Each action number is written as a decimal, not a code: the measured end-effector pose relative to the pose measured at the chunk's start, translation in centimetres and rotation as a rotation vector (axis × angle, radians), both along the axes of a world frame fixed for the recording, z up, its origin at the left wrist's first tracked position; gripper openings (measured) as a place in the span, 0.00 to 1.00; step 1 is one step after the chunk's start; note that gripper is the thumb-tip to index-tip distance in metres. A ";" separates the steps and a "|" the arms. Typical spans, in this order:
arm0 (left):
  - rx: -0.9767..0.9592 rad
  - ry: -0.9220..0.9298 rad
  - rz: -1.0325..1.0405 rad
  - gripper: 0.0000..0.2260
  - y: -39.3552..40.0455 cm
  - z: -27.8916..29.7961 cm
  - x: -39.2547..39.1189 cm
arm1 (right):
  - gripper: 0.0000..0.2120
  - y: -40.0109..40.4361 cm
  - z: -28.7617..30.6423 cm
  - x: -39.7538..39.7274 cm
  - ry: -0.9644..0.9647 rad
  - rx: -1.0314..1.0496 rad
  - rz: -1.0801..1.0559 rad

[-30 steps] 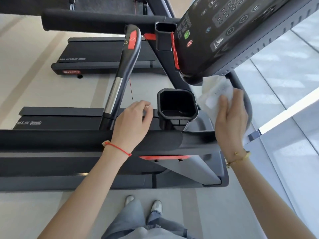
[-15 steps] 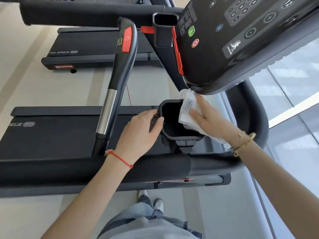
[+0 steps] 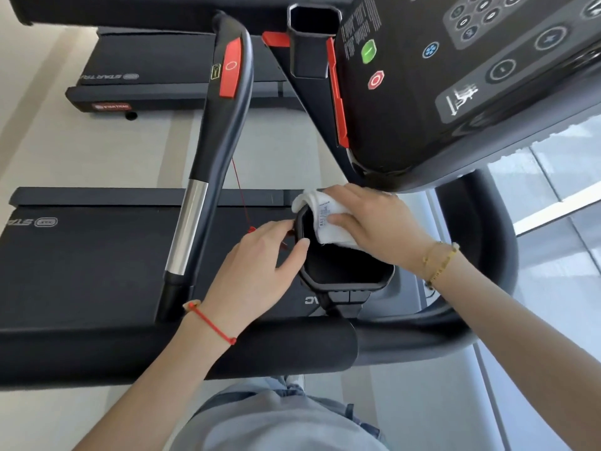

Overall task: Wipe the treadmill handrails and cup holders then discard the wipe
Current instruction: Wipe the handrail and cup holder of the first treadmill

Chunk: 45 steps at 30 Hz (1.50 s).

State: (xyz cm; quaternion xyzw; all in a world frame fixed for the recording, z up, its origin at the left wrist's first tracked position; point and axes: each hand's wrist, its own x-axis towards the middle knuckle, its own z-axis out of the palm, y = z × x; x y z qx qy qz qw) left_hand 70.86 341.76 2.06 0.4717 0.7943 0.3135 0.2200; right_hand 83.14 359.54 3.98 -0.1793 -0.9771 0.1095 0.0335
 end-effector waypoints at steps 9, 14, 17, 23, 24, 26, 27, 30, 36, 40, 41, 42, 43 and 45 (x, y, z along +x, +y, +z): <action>-0.002 -0.061 -0.027 0.21 0.7 0.2 -0.8 | 0.19 0.1 -0.5 0.8 0.002 -0.246 -0.199; 0.023 -0.096 -0.039 0.23 1.3 -0.4 -0.9 | 0.18 -0.5 -0.3 1.6 0.086 -0.422 -0.322; 0.021 -0.114 -0.049 0.24 1.5 -0.6 -0.8 | 0.19 -2.2 -1.3 3.4 0.101 -0.493 -0.454; 0.034 -0.070 -0.059 0.24 1.5 -0.8 -0.8 | 0.11 -2.3 -2.0 3.7 0.076 -0.565 -0.564; 0.036 -0.062 -0.059 0.24 1.5 -0.8 -0.8 | 0.10 -1.8 -1.7 3.2 0.062 -0.577 -0.561; 0.035 -0.053 -0.062 0.23 1.5 -0.6 -0.7 | 0.10 -1.1 -1.0 2.6 0.056 -0.609 -0.548; 0.033 -0.047 -0.065 0.23 1.4 -0.6 -0.7 | 0.10 -1.1 -0.8 2.5 0.070 -0.631 -0.544; 0.029 -0.022 -0.078 0.22 1.4 -0.5 -0.6 | 0.12 -2.2 -0.7 3.3 0.121 -0.654 -0.567; 0.024 0.003 -0.055 0.19 1.2 -0.4 -0.4 | 0.15 -4.4 -0.7 5.2 0.078 -0.527 -0.523; 0.027 0.005 -0.030 0.18 0.8 -0.4 -0.4 | 0.14 -3.4 -0.3 4.2 0.150 -0.519 -0.421; 0.032 0.001 -0.020 0.18 0.8 -0.3 -0.3 | 0.15 -3.0 -0.2 4.0 0.146 -0.522 -0.392; 0.036 -0.005 -0.009 0.17 0.8 -0.3 -0.3 | 0.16 -2.6 -0.2 3.8 0.141 -0.514 -0.358; 0.041 -0.009 0.006 0.16 0.7 -0.3 -0.2 | 0.17 -2.2 -0.2 3.6 0.140 -0.499 -0.314; 0.043 -0.014 0.035 0.14 0.8 -0.2 -0.2 | 0.20 -1.1 -0.2 3.1 0.116 -0.457 -0.216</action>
